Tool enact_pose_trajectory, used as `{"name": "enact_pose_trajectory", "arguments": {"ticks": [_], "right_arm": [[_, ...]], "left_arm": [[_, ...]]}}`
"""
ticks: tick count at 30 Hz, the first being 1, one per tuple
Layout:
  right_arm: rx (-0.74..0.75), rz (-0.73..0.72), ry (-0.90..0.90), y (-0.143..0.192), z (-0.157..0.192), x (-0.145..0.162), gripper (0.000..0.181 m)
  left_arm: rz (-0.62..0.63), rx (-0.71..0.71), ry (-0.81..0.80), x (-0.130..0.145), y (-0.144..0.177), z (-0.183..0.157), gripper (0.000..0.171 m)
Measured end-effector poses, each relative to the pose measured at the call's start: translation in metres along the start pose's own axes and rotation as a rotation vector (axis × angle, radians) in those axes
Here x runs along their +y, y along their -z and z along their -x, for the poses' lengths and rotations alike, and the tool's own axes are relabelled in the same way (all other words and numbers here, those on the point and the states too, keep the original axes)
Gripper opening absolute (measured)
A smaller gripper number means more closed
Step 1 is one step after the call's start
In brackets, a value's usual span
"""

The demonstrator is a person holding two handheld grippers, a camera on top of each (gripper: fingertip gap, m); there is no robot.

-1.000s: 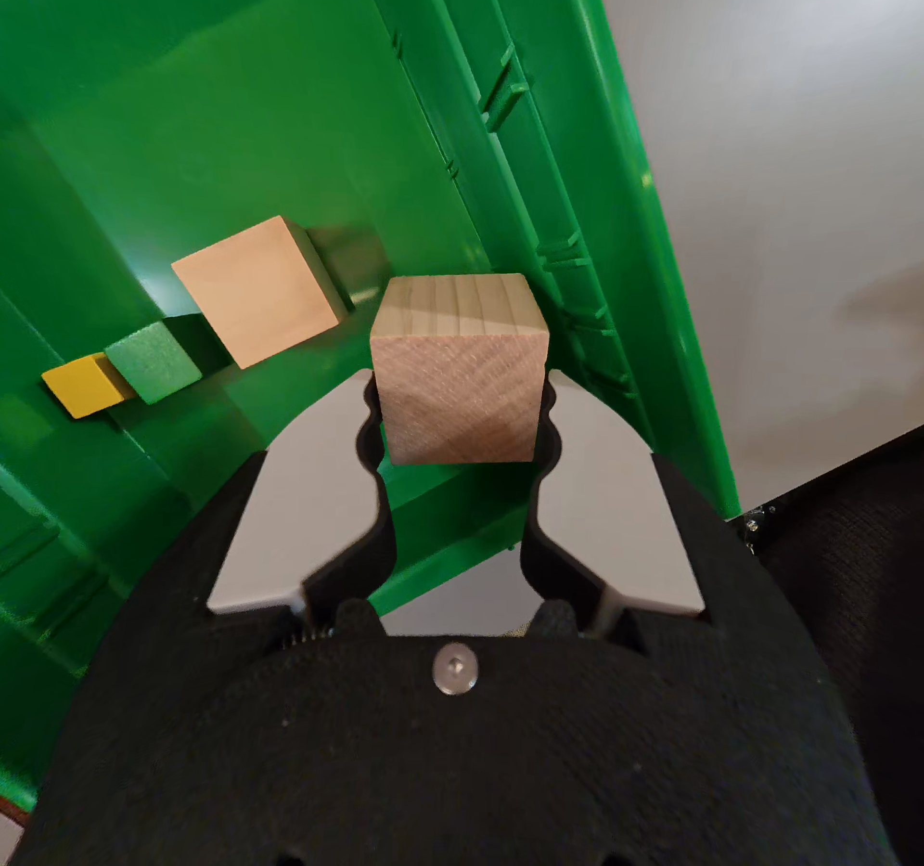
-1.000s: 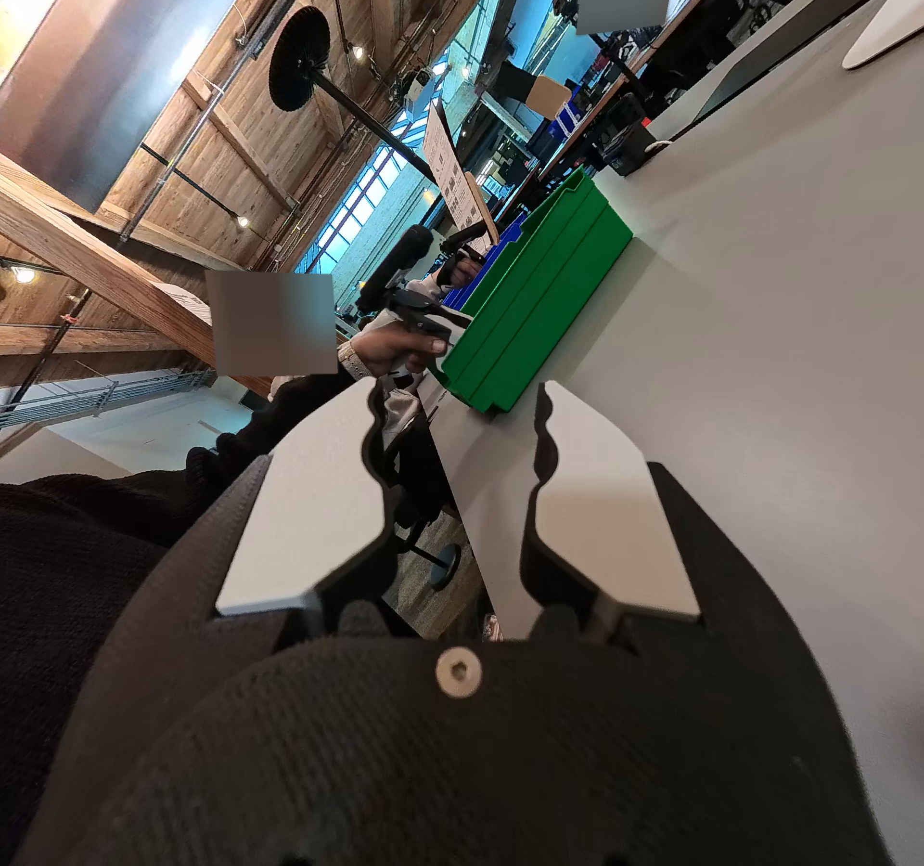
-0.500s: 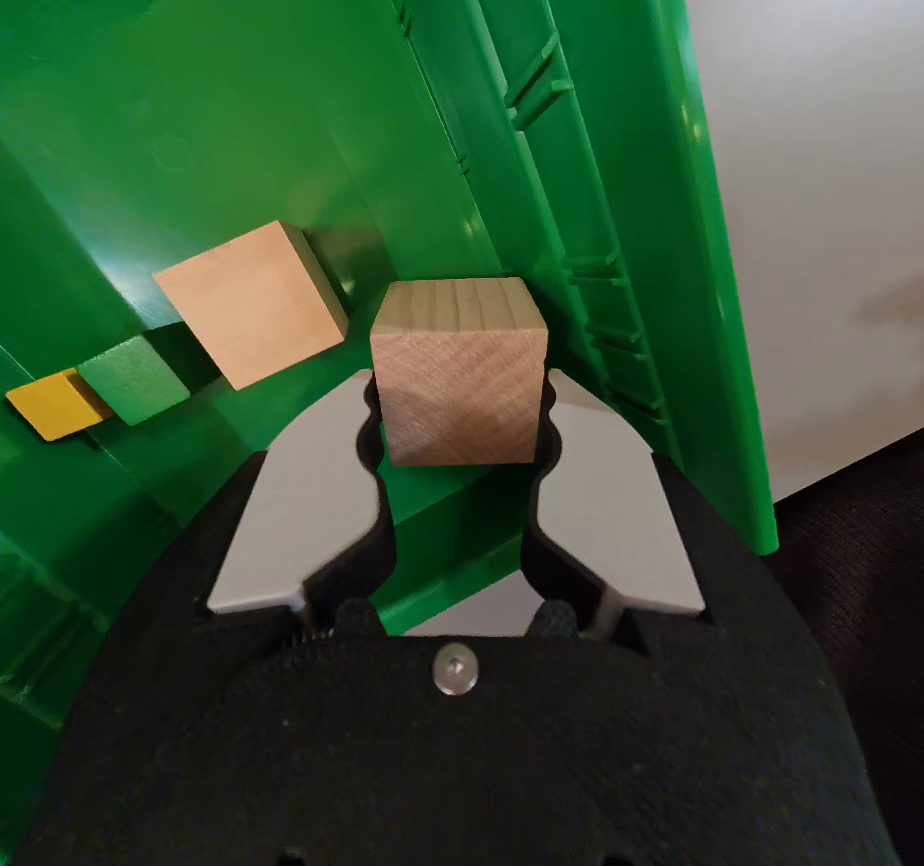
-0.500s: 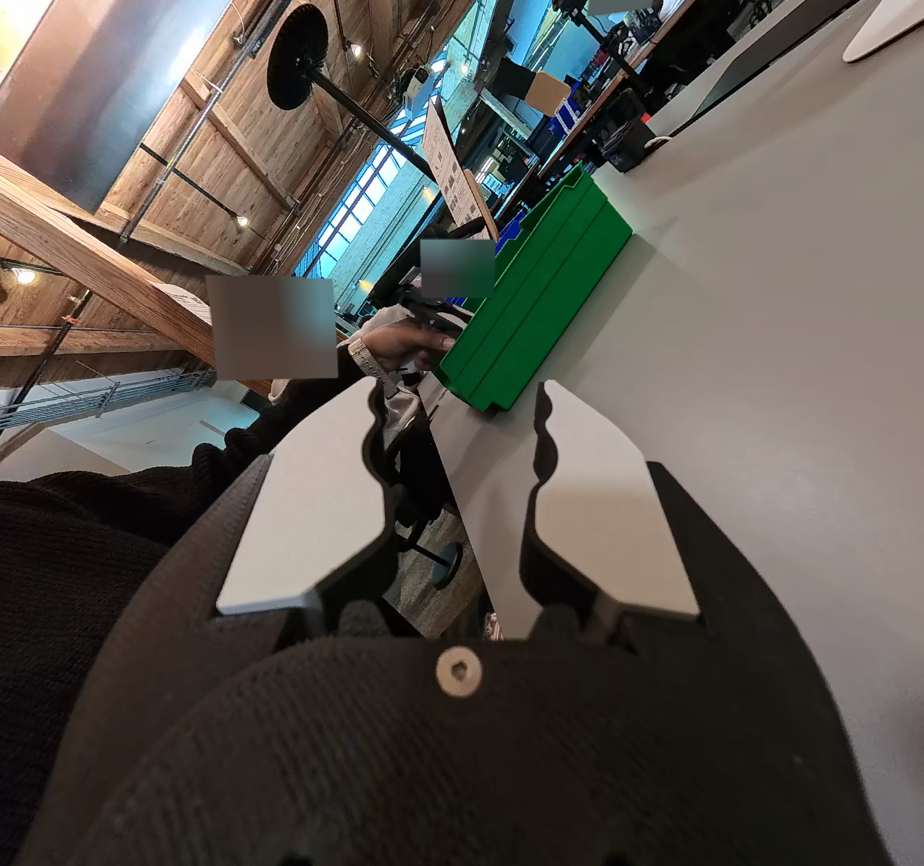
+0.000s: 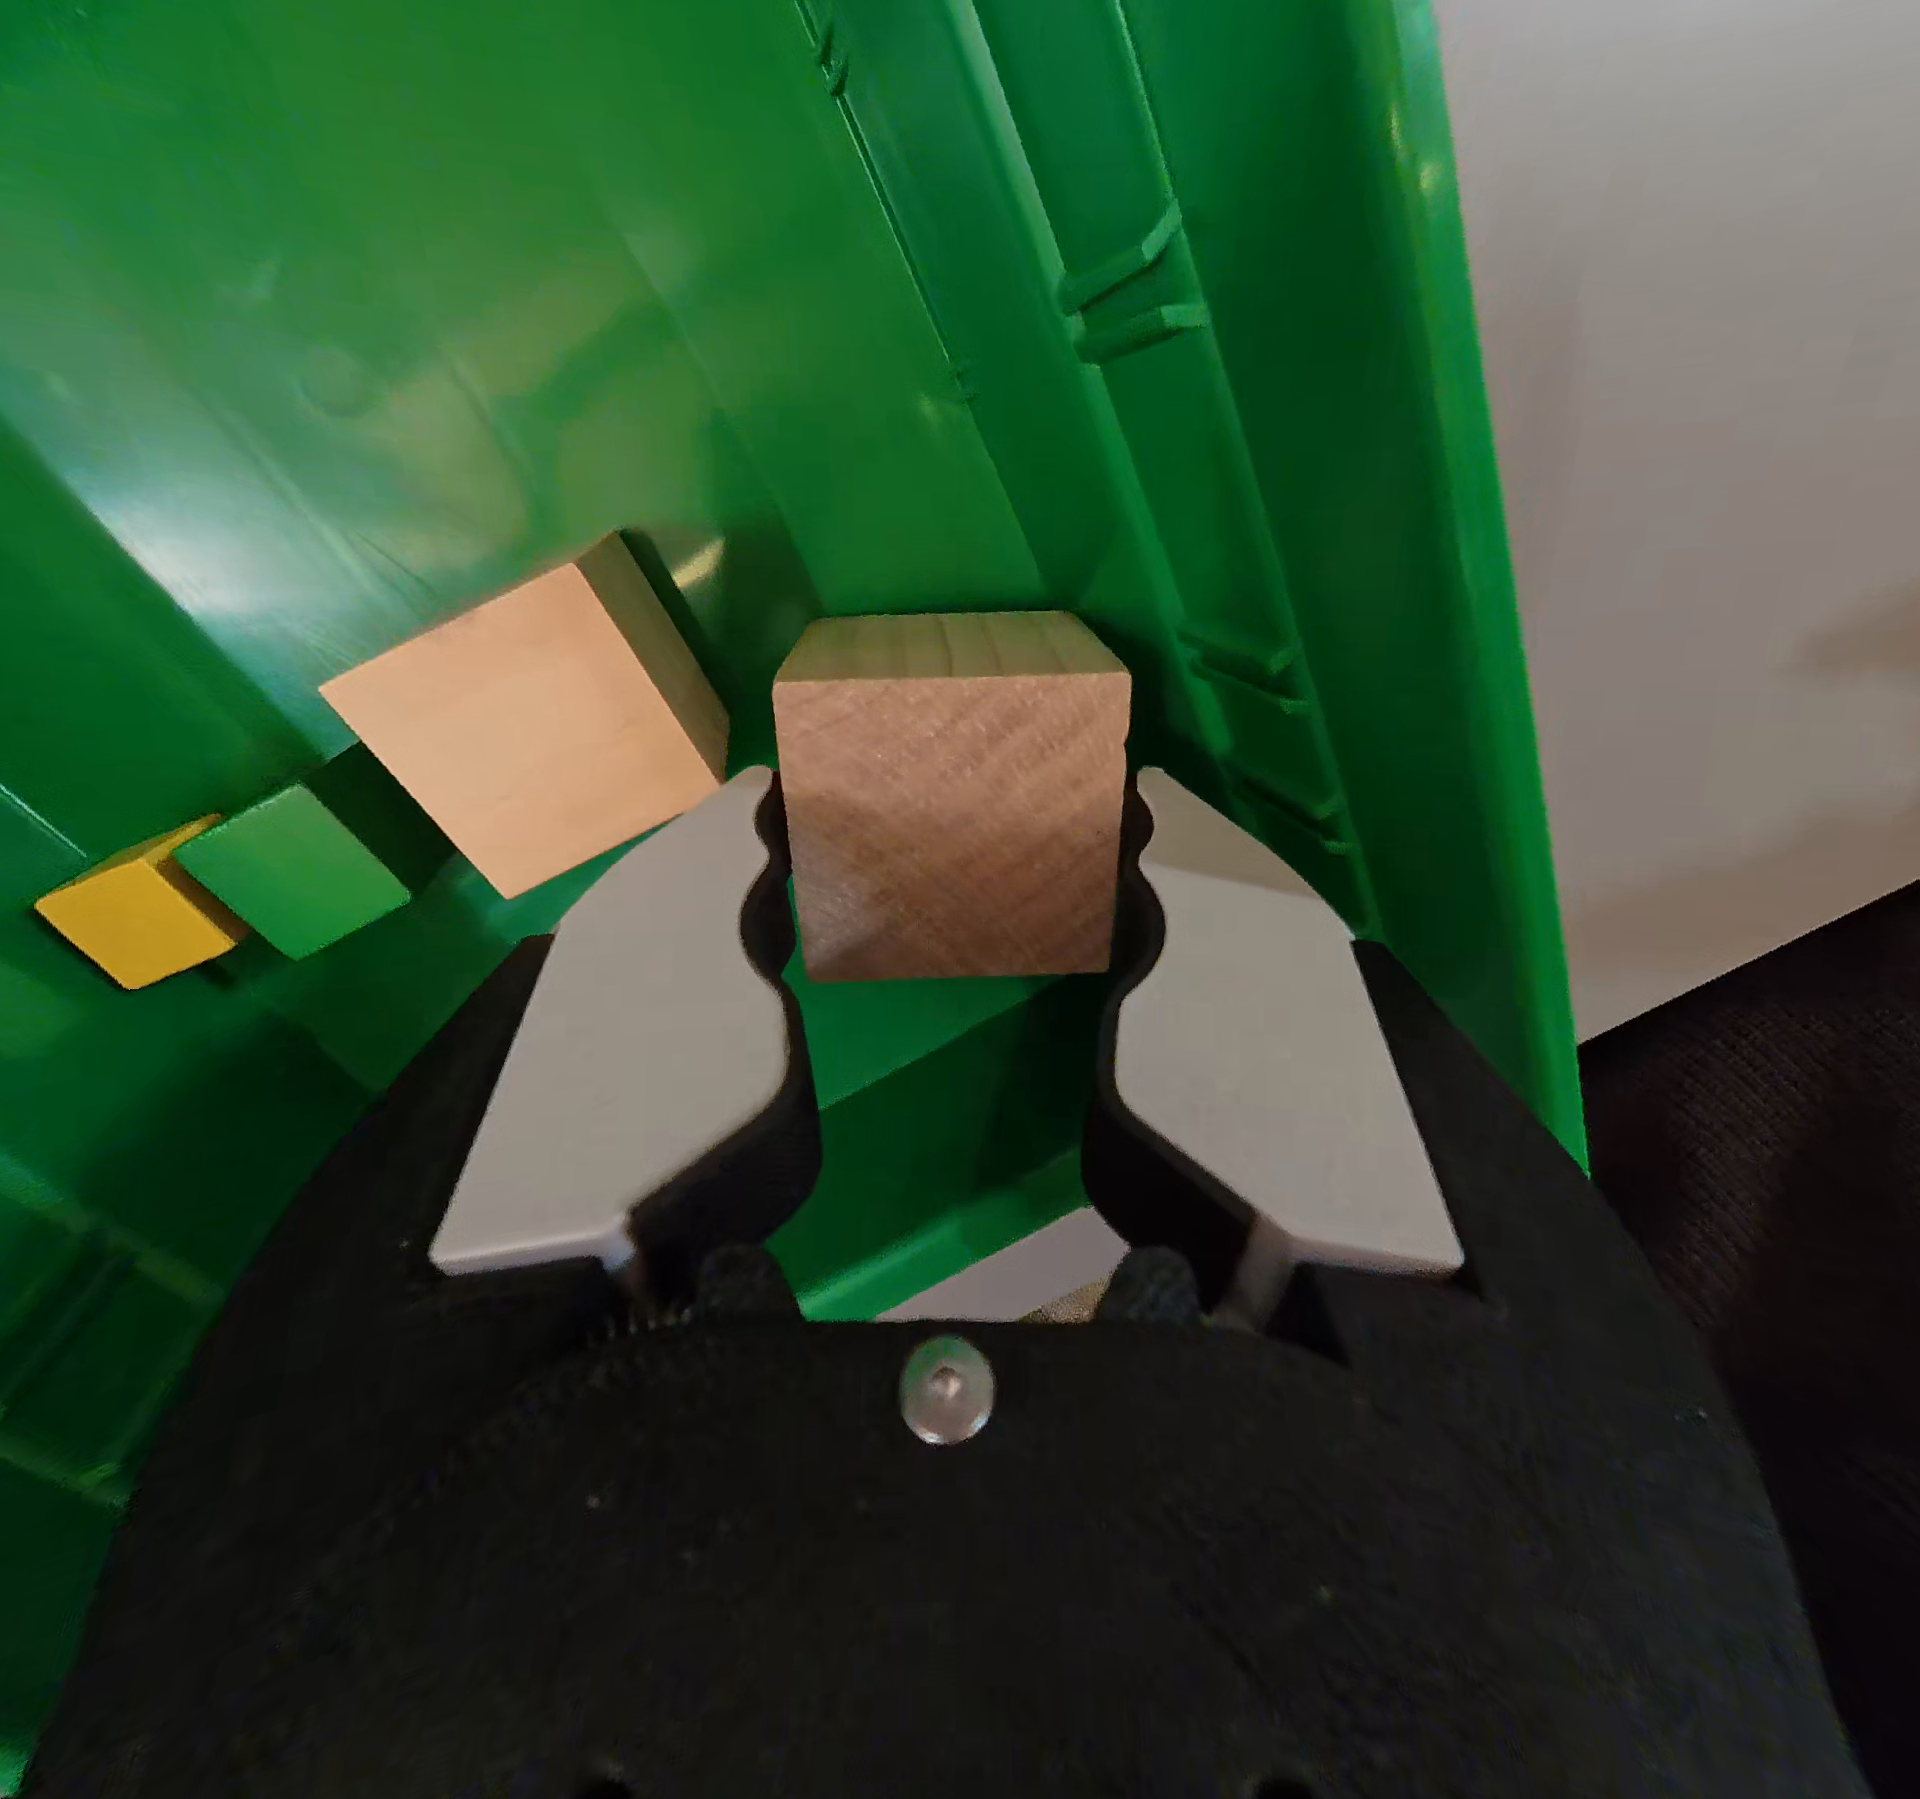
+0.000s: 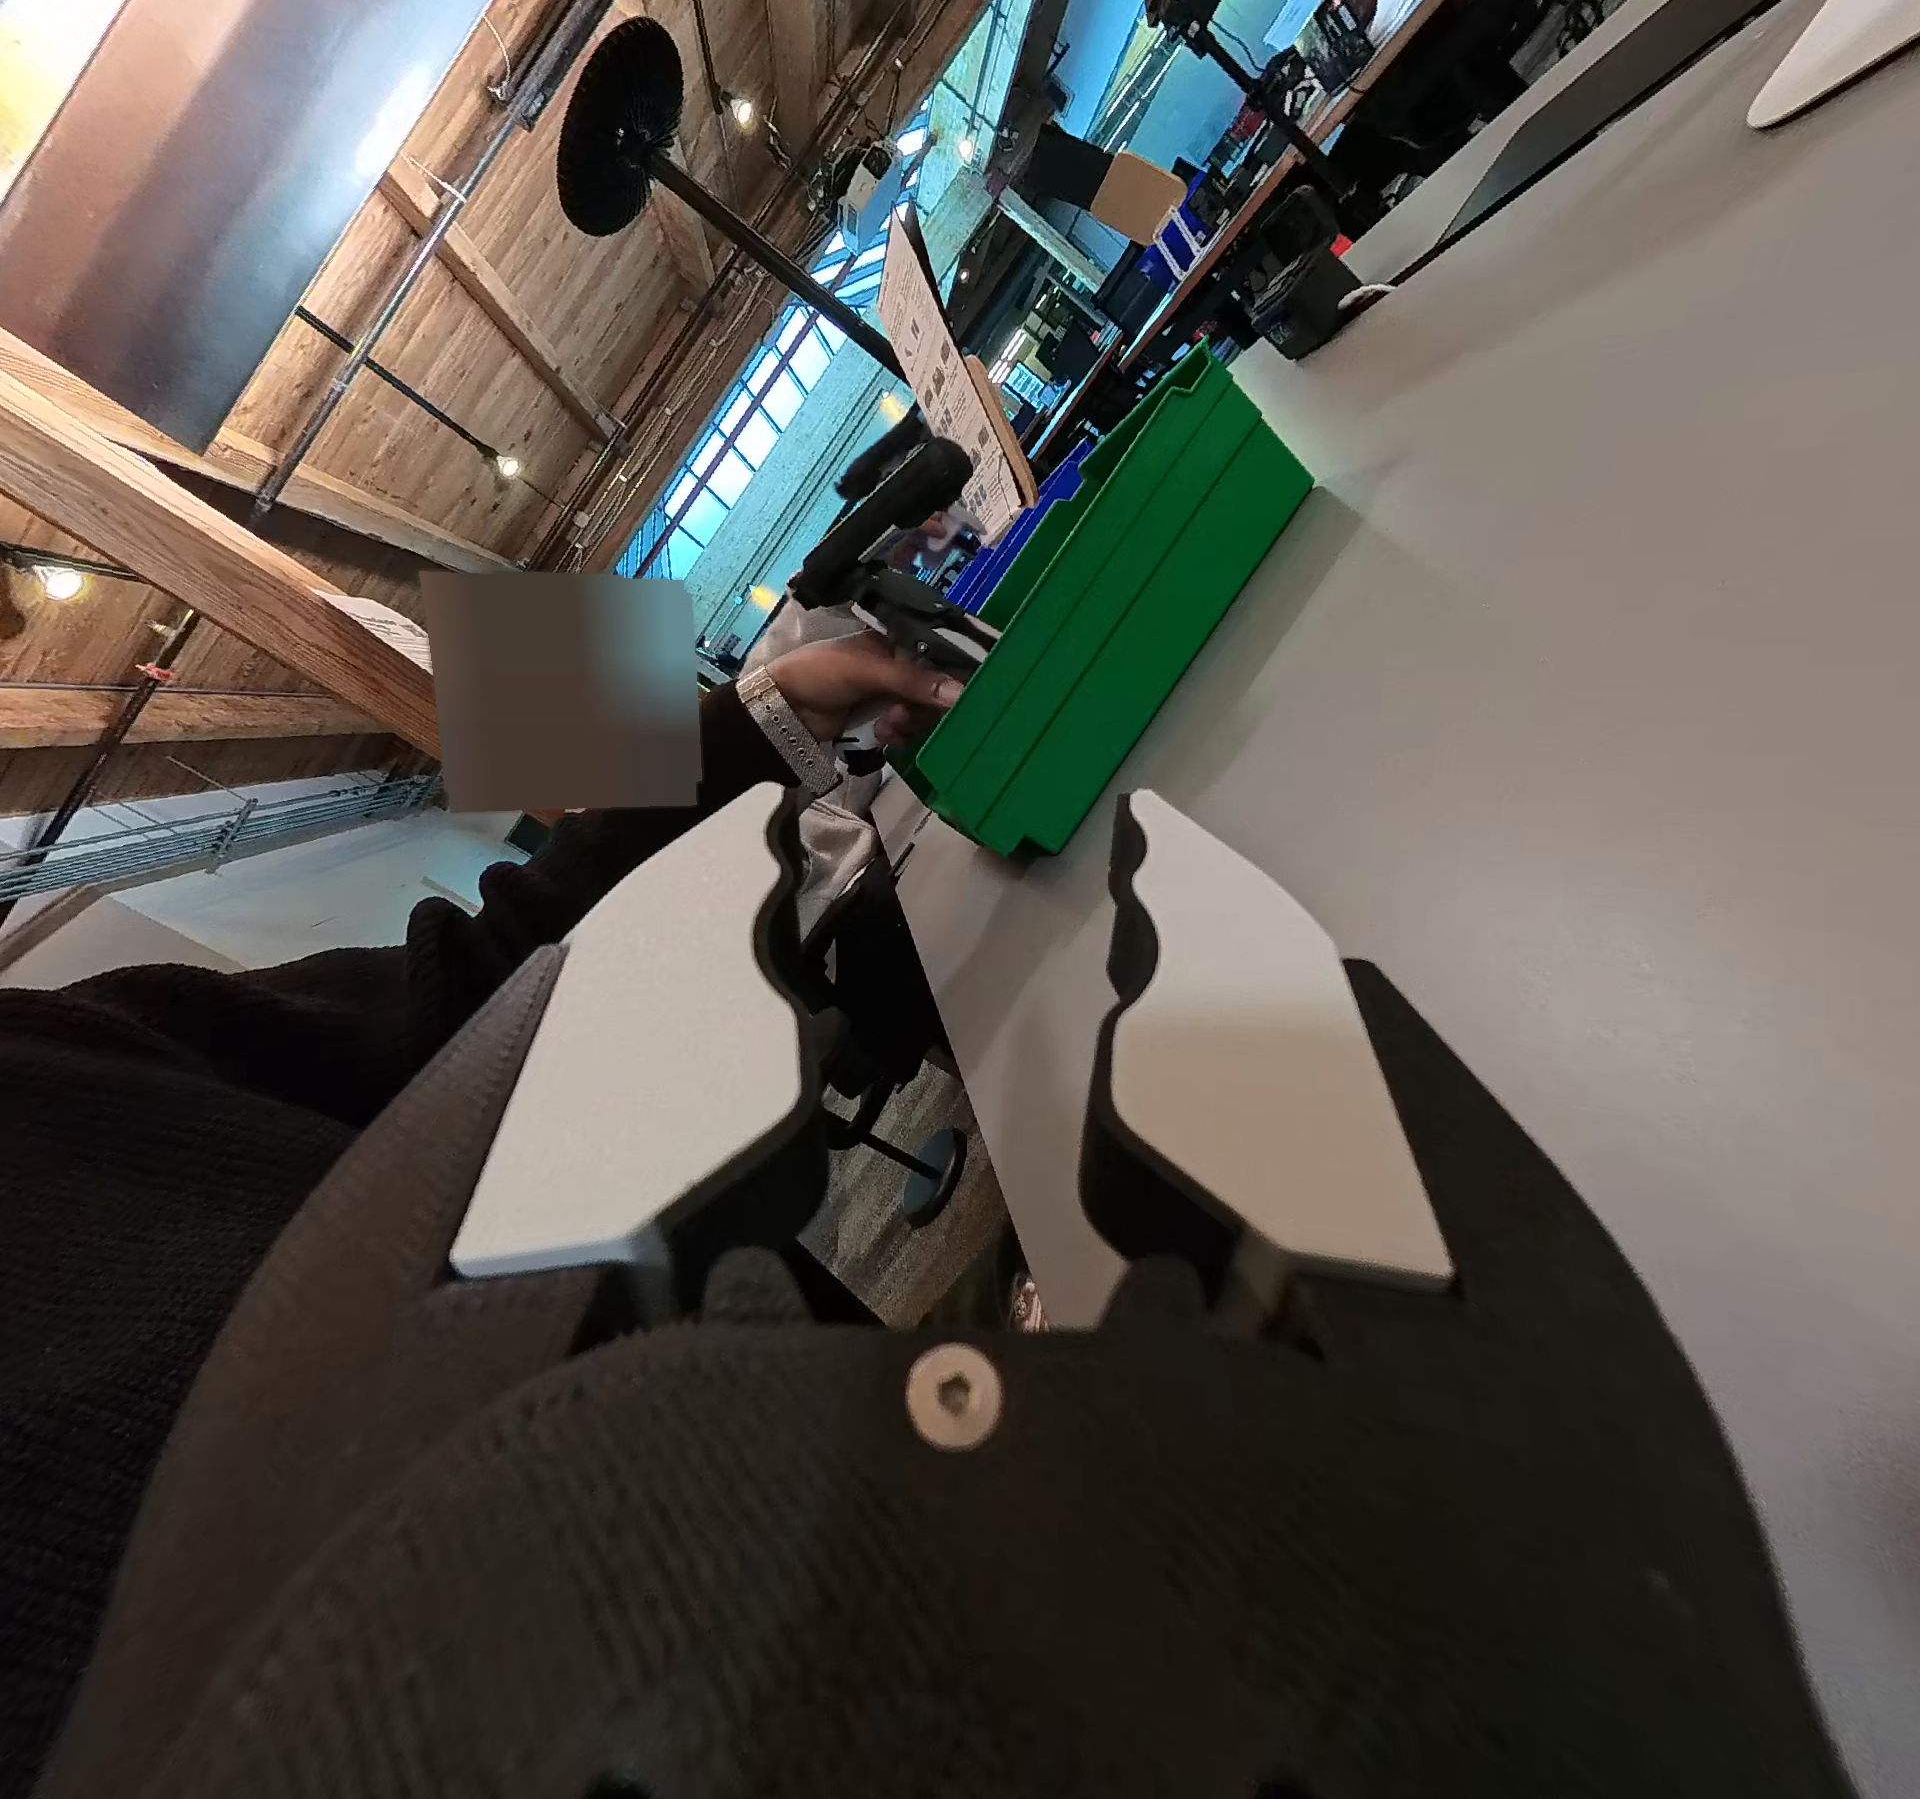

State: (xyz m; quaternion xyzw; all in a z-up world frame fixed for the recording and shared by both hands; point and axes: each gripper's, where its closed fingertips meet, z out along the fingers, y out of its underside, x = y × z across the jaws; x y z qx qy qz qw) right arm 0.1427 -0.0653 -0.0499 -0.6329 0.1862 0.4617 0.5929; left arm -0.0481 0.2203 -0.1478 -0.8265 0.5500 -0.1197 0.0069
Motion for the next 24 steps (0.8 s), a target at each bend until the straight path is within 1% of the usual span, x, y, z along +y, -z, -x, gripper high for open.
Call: {"name": "enact_pose_trajectory", "arguments": {"ticks": [5,12,24], "right_arm": [[-0.003,-0.001,-0.005,0.000,0.000,0.000,0.057],[-0.004,0.000,-0.006,0.000,0.000,0.000,0.057],[-0.005,0.000,-0.007,0.000,0.000,0.000,0.057]], "left_arm": [[-0.012,-0.005,0.008,-0.001,0.000,0.000,0.061],[-0.044,-0.009,0.018,-0.007,0.005,0.000,0.066],[-0.085,-0.030,0.031,-0.010,0.011,0.003,0.069]]}}
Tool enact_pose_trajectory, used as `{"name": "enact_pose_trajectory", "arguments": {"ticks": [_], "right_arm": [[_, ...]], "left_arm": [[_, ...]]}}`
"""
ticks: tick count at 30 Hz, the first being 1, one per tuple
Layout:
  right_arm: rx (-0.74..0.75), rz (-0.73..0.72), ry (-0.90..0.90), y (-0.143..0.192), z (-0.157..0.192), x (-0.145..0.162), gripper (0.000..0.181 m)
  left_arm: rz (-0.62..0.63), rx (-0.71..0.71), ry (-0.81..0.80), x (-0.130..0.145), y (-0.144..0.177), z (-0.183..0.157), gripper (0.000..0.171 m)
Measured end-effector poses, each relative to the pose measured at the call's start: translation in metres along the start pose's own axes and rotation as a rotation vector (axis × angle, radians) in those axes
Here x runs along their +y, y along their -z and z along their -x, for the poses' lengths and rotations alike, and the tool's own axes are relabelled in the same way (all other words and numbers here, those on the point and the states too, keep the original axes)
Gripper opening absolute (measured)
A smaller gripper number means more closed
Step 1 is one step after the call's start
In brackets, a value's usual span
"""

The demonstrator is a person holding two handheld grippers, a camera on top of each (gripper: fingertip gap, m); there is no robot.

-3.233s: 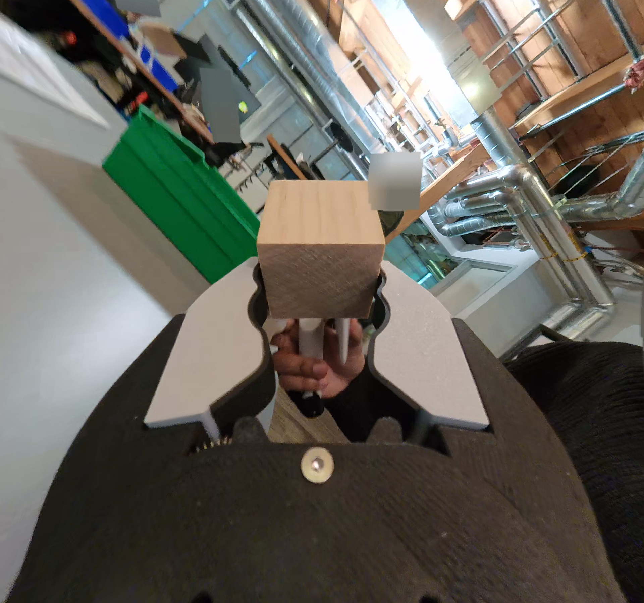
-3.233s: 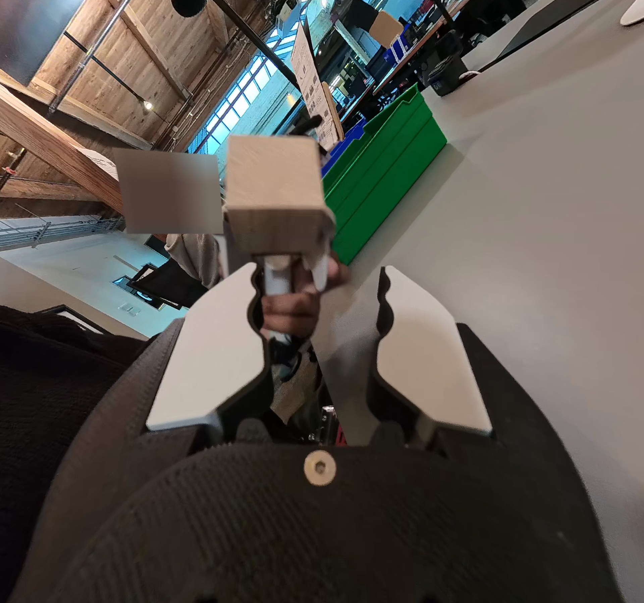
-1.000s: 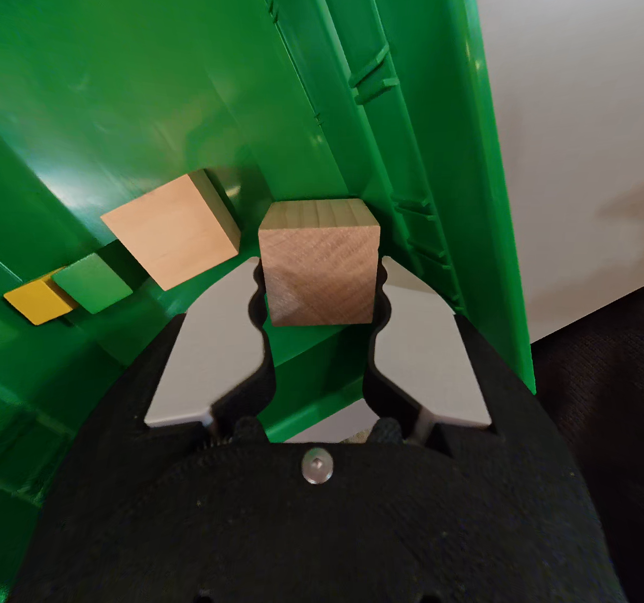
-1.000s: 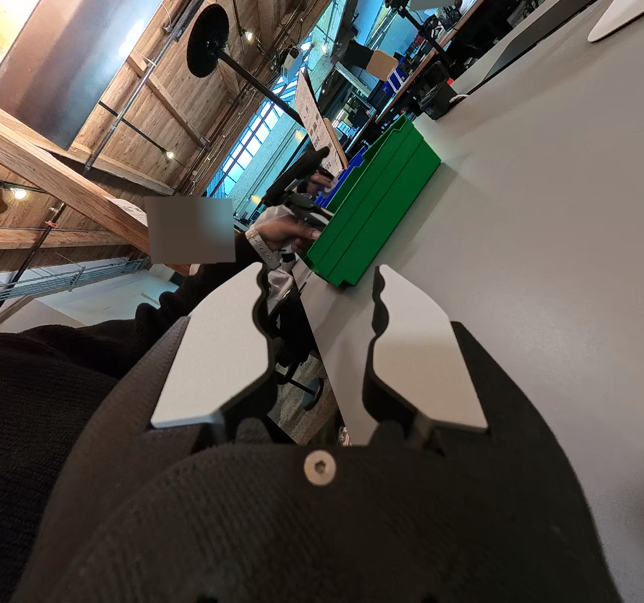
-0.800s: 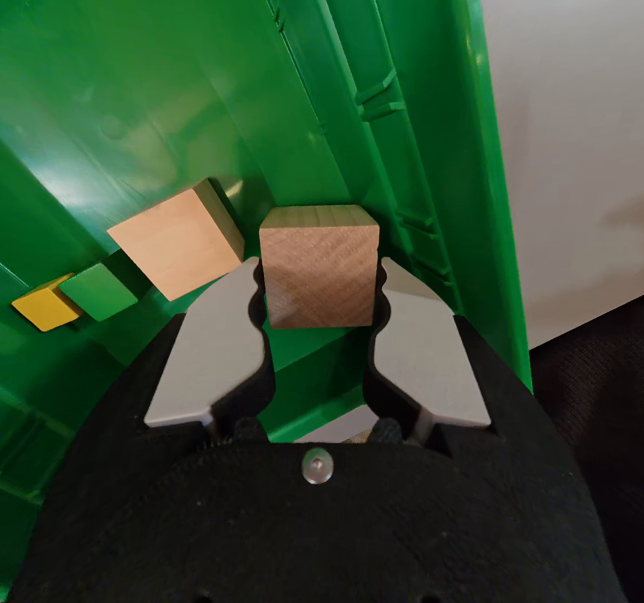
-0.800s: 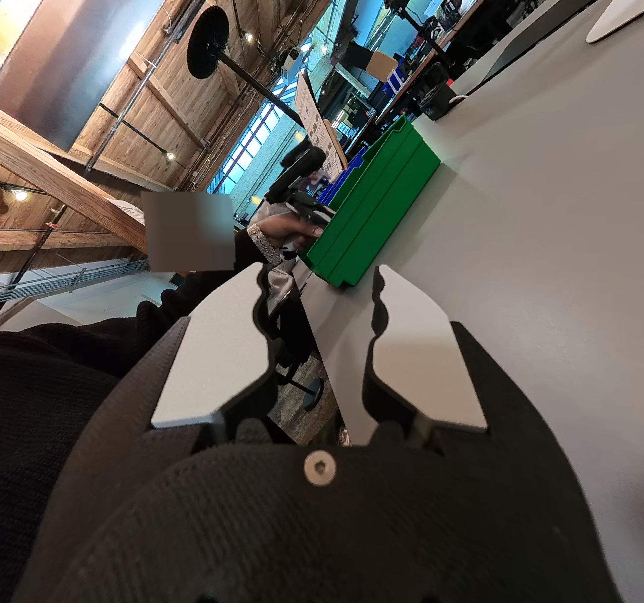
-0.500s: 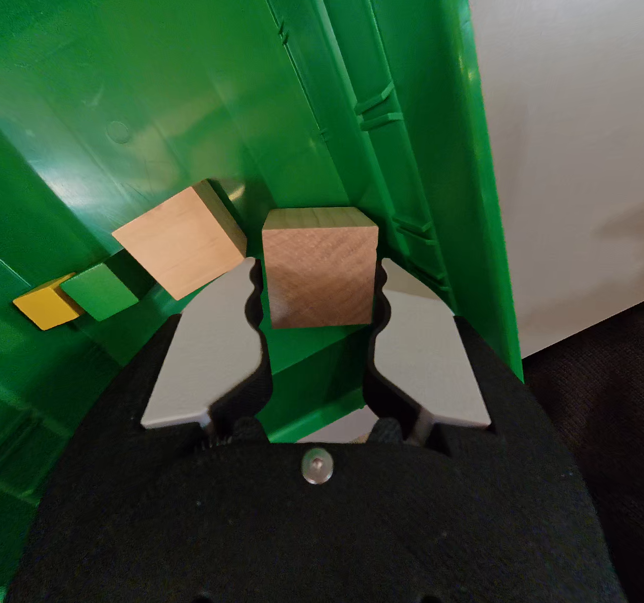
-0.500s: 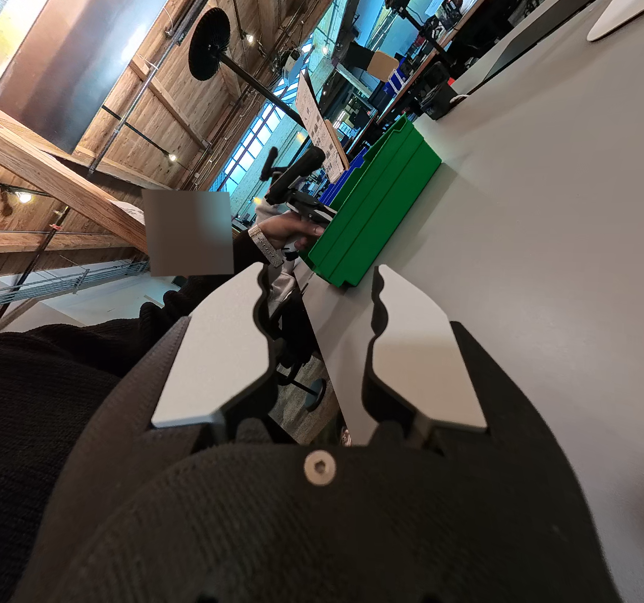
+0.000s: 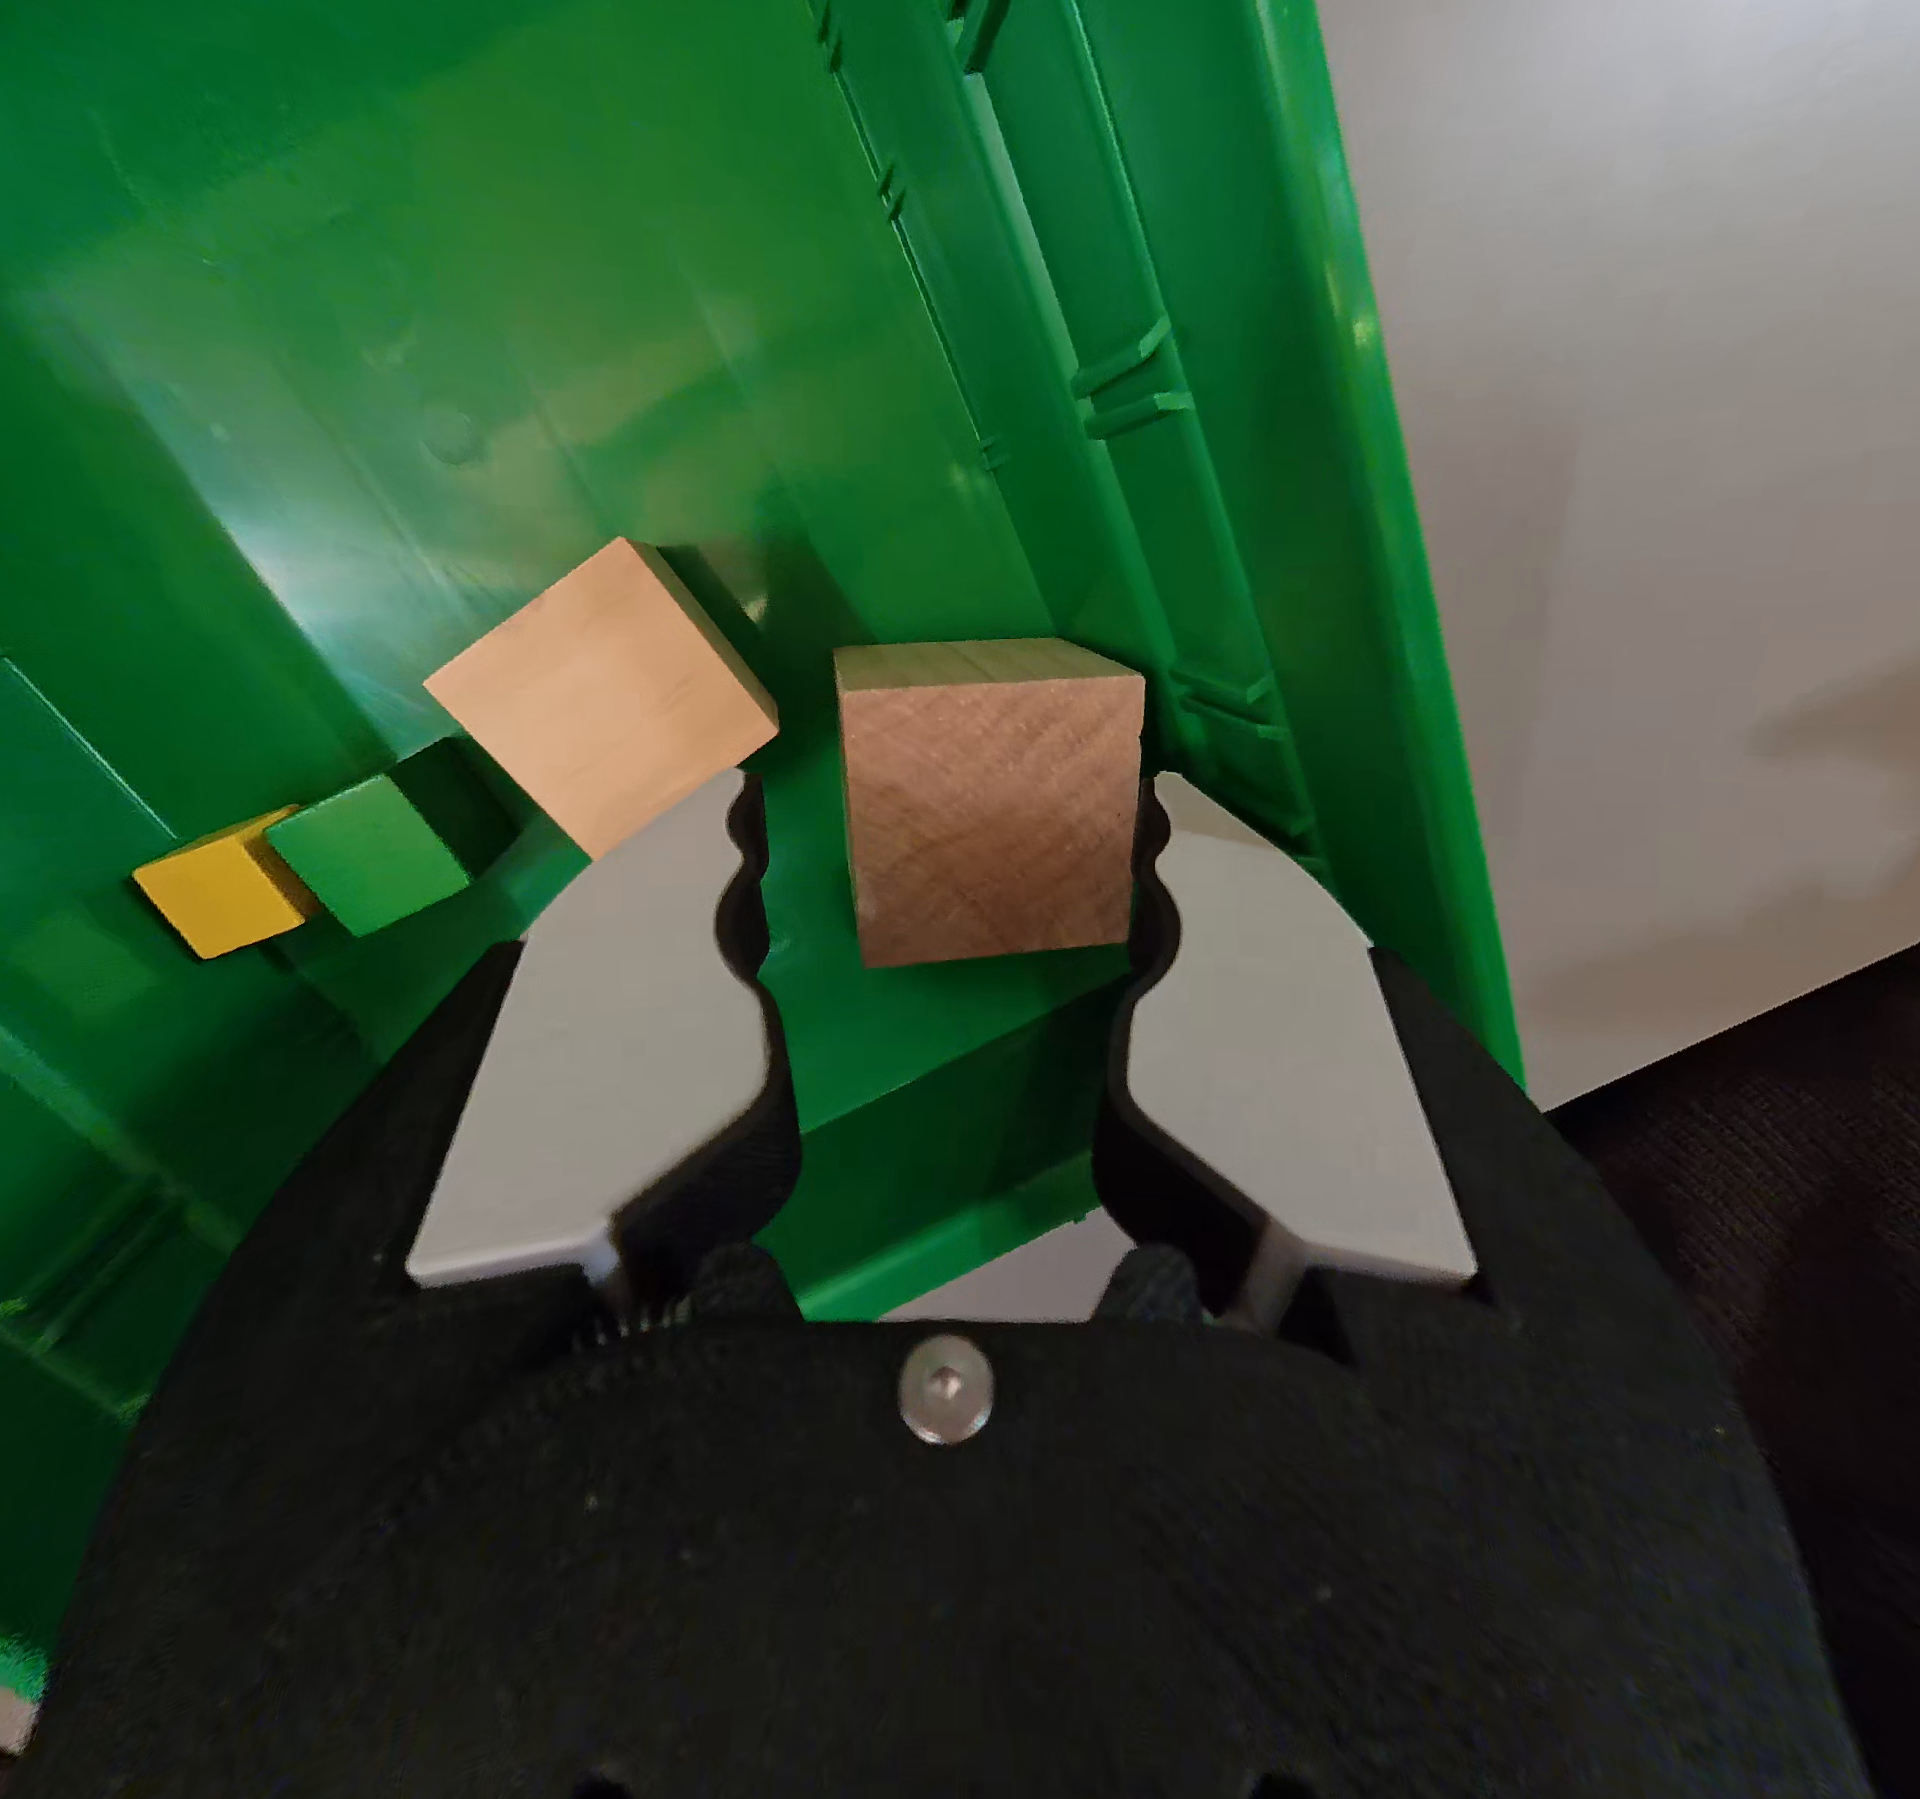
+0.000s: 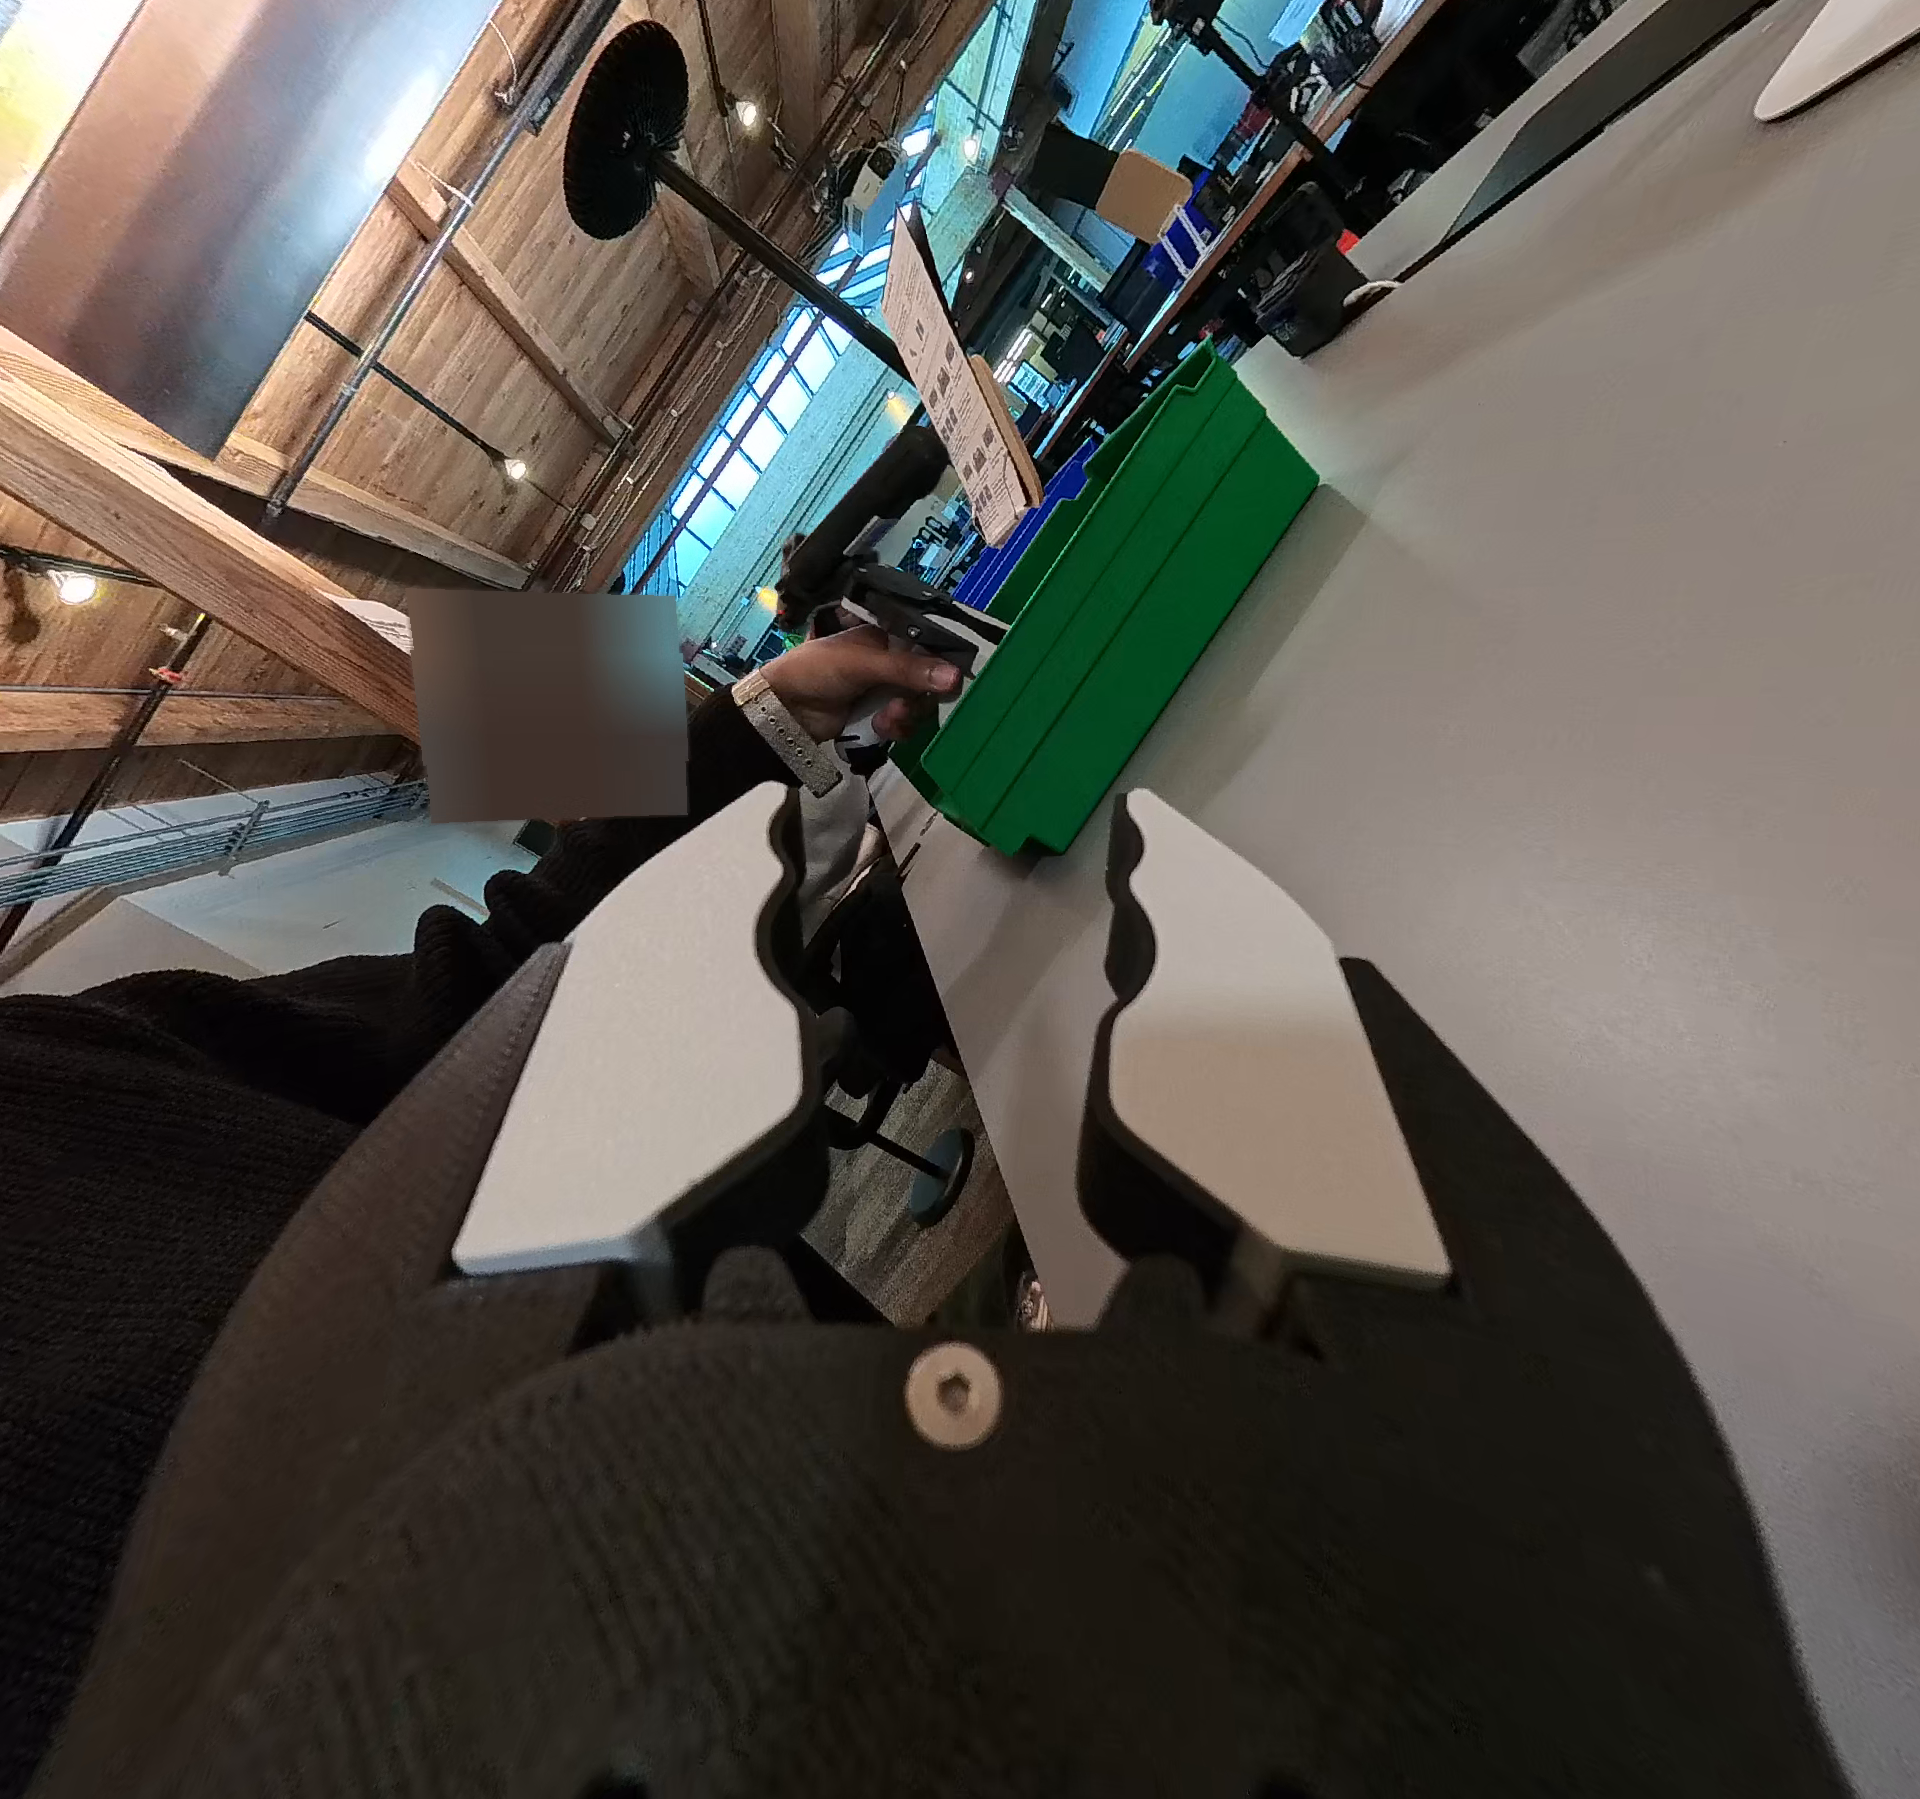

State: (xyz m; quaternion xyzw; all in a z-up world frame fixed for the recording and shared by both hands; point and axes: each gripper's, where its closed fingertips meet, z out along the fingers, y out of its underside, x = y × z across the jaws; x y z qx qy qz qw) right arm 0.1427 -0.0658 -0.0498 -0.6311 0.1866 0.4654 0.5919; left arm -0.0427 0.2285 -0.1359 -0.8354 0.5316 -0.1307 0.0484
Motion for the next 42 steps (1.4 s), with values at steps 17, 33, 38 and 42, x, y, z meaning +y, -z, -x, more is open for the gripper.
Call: {"name": "enact_pose_trajectory", "arguments": {"ticks": [17,33,38,42], "right_arm": [[0.001,0.002,0.002,0.000,0.000,0.001,0.056],[0.013,0.013,0.015,-0.001,-0.001,0.003,0.056],[0.052,0.055,0.083,-0.004,-0.002,0.009,0.056],[0.051,0.060,0.079,-0.004,-0.002,0.010,0.056]], "left_arm": [[-0.100,-0.005,0.045,-0.004,0.020,0.011,0.068],[-0.210,-0.038,0.082,-0.003,0.042,0.025,0.067],[-0.258,-0.074,0.094,-0.001,0.053,0.036,0.067],[-0.290,-0.096,0.092,0.003,0.063,0.045,0.065]]}}
